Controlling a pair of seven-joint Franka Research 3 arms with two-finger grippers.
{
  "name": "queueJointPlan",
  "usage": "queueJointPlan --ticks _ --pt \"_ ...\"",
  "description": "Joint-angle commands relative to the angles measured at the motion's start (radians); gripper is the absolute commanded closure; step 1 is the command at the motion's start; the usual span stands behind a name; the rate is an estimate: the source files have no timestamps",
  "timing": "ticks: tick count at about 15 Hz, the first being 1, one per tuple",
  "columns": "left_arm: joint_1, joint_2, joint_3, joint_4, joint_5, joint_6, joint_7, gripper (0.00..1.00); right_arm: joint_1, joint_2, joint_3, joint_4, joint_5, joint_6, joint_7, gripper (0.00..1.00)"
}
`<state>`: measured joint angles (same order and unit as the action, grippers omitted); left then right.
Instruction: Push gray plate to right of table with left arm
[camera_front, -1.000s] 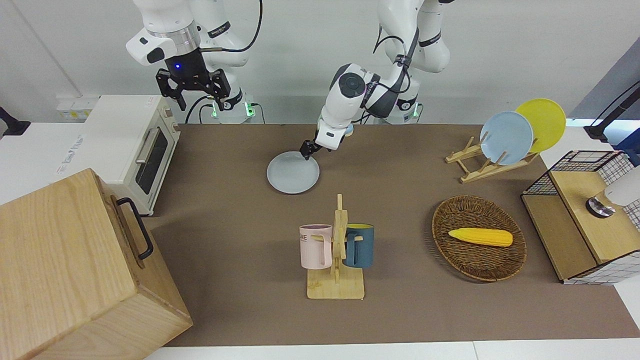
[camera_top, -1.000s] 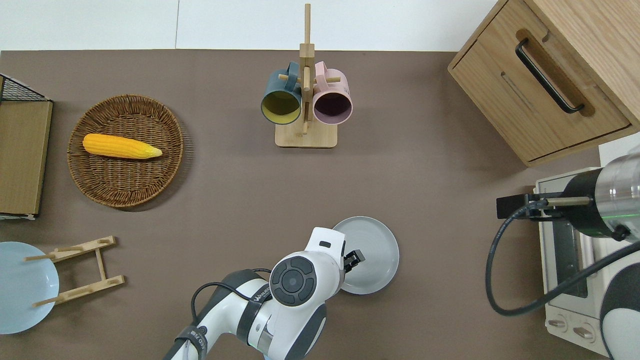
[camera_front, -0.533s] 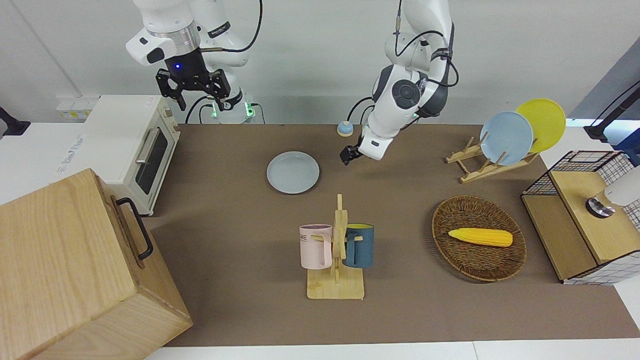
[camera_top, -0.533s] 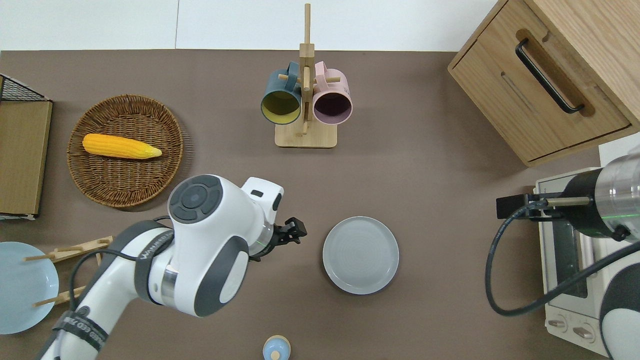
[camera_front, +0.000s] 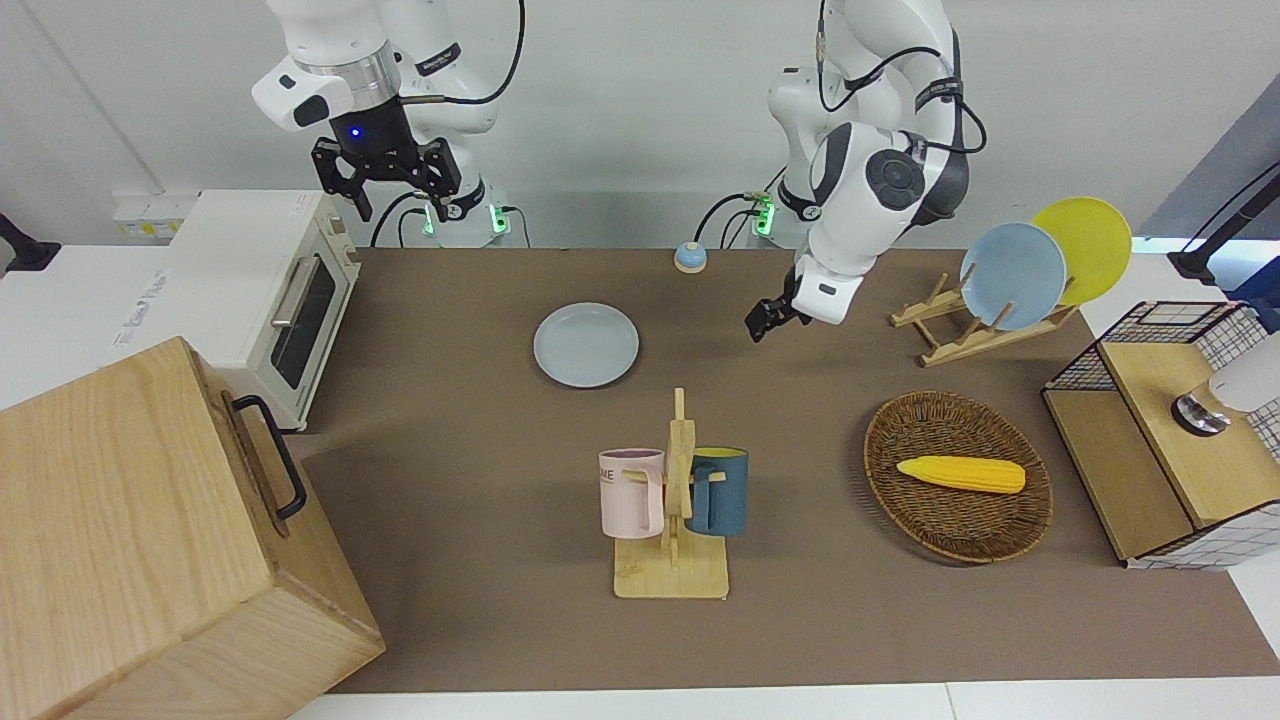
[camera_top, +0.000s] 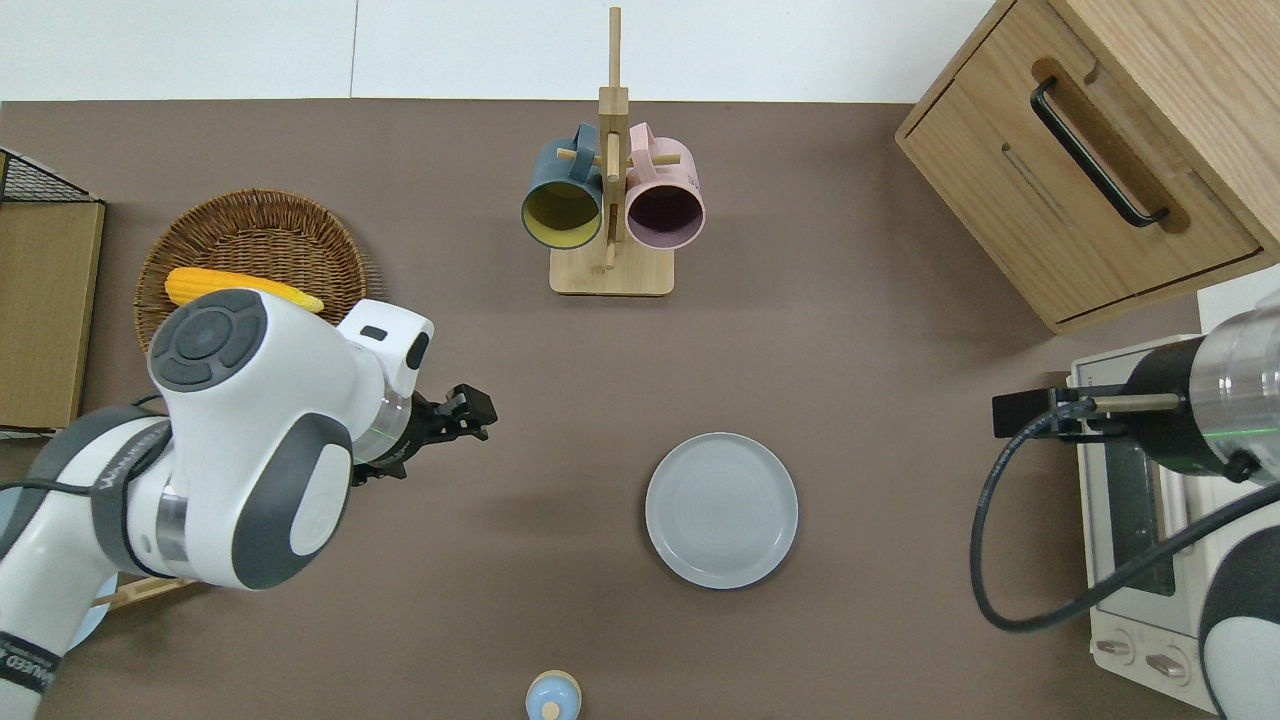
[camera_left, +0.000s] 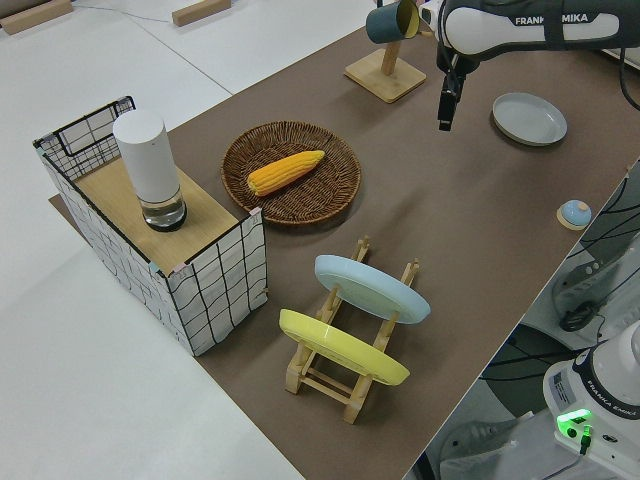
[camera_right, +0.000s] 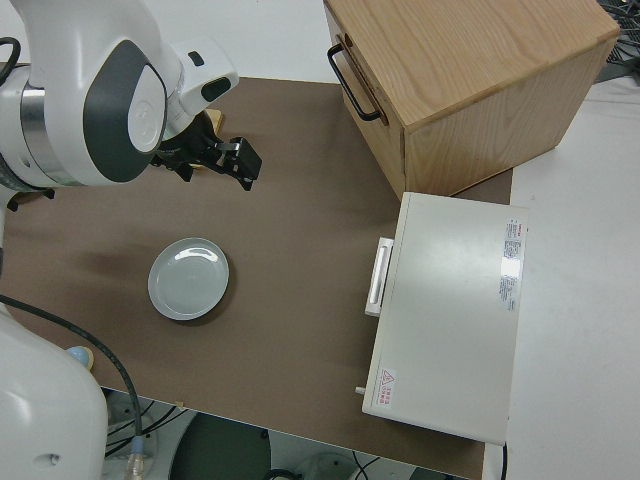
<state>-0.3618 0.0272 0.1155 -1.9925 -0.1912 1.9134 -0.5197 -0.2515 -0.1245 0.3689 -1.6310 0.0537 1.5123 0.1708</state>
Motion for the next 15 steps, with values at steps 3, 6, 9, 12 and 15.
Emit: queueJointPlan --ticks 3,6,9,12,15 --pt "0.156 -0.024 -0.045 0.089 0.027 -0.100 0.196 0.01 -0.025 -0.027 0.015 -0.027 0.022 0.000 0.010 0.005" --pt "0.185 -0.067 -0.056 0.092 0.125 -0.103 0.286 0.01 -0.025 -0.027 0.015 -0.027 0.022 0.000 0.010 0.005" --pt "0.243 -0.105 -0.121 0.130 0.165 -0.137 0.291 0.01 -0.025 -0.027 0.015 -0.027 0.022 -0.001 0.010 0.005" --pt "0.267 -0.105 -0.140 0.224 0.171 -0.217 0.291 0.01 -0.025 -0.027 0.015 -0.027 0.022 0.000 0.010 0.005" --pt "0.284 -0.104 -0.142 0.268 0.173 -0.258 0.293 0.01 -0.025 -0.027 0.015 -0.027 0.022 0.000 0.010 0.005"
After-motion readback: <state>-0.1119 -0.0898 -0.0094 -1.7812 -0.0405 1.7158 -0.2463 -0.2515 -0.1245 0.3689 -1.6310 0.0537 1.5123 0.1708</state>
